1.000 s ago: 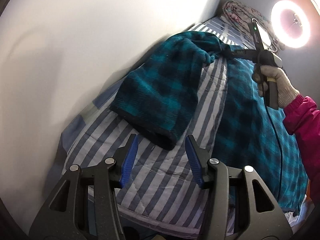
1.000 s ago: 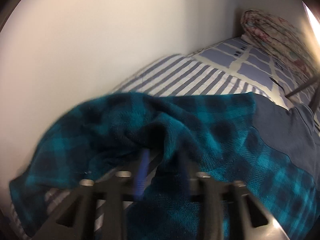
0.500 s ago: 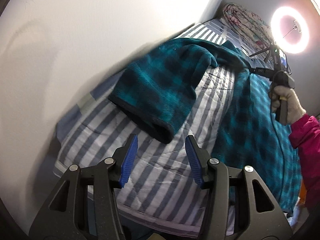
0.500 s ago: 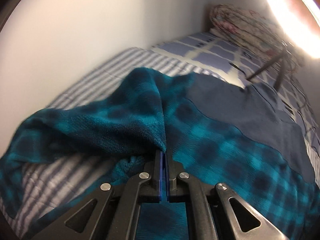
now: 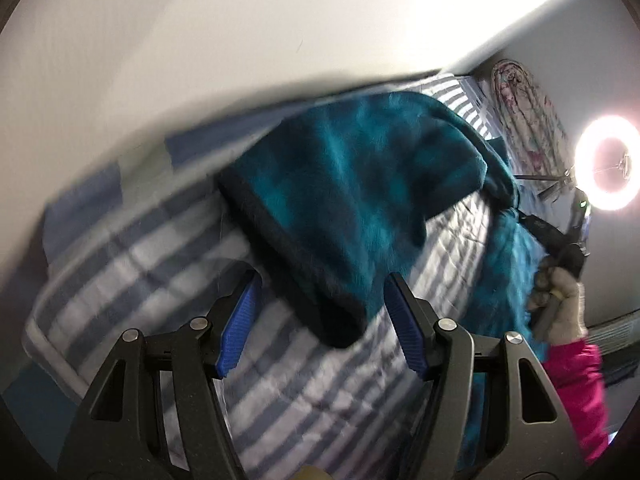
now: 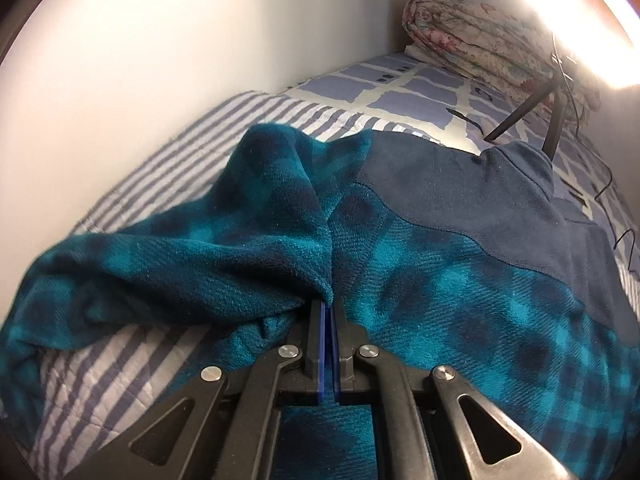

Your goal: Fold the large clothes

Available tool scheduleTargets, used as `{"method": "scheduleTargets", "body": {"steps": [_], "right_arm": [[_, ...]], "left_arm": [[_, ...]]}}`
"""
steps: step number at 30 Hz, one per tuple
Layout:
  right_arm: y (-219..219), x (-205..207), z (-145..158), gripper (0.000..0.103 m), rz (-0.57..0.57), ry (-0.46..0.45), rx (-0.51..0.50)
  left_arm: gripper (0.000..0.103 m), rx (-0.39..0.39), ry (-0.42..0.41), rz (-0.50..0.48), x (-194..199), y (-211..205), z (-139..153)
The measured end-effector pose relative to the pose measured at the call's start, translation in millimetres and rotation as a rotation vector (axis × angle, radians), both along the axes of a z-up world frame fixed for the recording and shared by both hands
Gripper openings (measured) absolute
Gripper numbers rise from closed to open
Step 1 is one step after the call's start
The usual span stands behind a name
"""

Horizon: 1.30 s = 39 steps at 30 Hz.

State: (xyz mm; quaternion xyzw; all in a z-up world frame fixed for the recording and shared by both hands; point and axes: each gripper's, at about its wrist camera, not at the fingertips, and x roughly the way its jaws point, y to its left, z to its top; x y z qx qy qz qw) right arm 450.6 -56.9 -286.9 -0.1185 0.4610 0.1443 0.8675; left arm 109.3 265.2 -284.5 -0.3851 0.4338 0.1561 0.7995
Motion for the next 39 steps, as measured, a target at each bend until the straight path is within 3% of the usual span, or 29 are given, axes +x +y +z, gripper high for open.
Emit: {"method": "scheduleTargets", "body": {"steps": [1,2,3,4,7,10,12,18,21,23,27,31,35,39], "right_arm": [[0.1,0.0,0.8,0.0,0.006,0.008,0.014],[0.7,0.1,1.6,0.002,0.015,0.016,0.028],[0.9,-1.4,4.1,0.005,0.023,0.023,0.047],[-0.2,-3.3,7.1,0.008,0.023,0.025,0.066],[-8.9,-15.4,21.5,0.034,0.006,0.039,0.154],[-15.6,-35.8,30.2,0.033,0.018,0.102,0.264],[-10.5,-49.3,26.4,0.033,0.022,0.137,0.253],[34.7,-58.0,-23.0,0.032,0.029,0.243,0.257],[47.3,-57.7,-20.8,0.033,0.025,0.243,0.246],[45.4,-60.9,-4.5,0.033,0.071,0.271,0.284],[35.3,-65.8,46.2,0.034,0.106,0.23,0.32],[63.1,-53.9,82.7,0.035,0.156,0.211,0.301],[109.3,-27.1,86.1,0.04,0.188,0.243,0.242],[136.8,1.6,64.1,0.038,0.143,0.325,0.246]], "left_arm": [[0.041,0.048,0.006,-0.011,4.6,-3.9,2.3],[0.008,0.081,0.013,-0.03,9.8,-7.8,2.9],[0.006,0.107,0.015,-0.057,14.6,-14.1,5.0],[0.006,0.126,0.001,-0.064,14.9,-16.8,7.5],[0.005,0.225,-0.053,-0.108,10.3,-34.5,32.4],[0.005,0.373,-0.121,-0.161,-2.9,-51.7,70.5],[0.005,0.456,-0.168,-0.182,-12.4,-60.4,95.5],[0.004,0.535,-0.242,-0.225,-18.2,-66.0,135.1],[0.004,0.555,-0.267,-0.252,-23.6,-71.7,145.3],[0.004,0.576,-0.284,-0.286,-25.5,-79.8,149.5],[0.004,0.601,-0.288,-0.39,-29.5,-99.2,142.9],[0.004,0.597,-0.271,-0.475,-37.7,-118.6,126.1],[0.004,0.624,-0.248,-0.559,-45.9,-137.5,108.8],[0.004,0.597,-0.23,-0.581,-48.4,-144.0,92.8]]}}
